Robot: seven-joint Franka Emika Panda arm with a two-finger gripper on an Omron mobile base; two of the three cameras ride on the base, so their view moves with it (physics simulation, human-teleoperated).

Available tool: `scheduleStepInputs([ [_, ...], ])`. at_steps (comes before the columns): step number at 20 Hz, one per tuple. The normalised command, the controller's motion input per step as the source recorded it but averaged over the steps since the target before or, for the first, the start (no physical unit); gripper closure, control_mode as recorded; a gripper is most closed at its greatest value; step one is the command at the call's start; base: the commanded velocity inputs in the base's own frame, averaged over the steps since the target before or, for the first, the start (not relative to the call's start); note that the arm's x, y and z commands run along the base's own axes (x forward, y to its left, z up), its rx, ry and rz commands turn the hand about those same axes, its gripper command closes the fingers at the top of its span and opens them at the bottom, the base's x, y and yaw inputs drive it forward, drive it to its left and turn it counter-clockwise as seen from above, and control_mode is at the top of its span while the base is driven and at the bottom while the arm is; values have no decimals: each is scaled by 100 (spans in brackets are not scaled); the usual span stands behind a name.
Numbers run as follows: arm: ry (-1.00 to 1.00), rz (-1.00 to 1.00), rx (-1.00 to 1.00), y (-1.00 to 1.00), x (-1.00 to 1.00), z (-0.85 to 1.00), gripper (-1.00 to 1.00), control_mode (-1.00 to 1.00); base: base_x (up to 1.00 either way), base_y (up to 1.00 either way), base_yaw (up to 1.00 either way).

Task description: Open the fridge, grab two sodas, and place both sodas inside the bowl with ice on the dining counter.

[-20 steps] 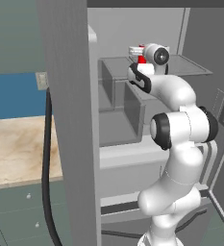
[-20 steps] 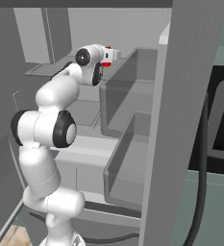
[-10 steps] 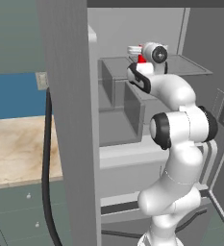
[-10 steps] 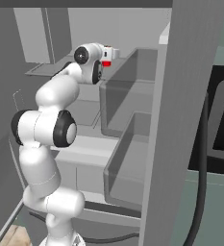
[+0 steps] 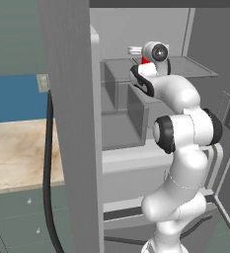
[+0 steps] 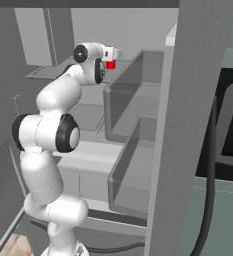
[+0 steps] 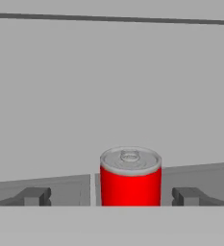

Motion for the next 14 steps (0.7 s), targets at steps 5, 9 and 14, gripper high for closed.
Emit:
scheduleStepInputs([
  [5, 3, 0, 0, -26, 19, -12, -100, -100, 0, 0, 0],
  [9, 0, 0, 1, -32, 0, -9, -100, -100, 0, 0, 0],
  [14, 0, 0, 1, -31, 0, -6, -100, -100, 0, 0, 0],
])
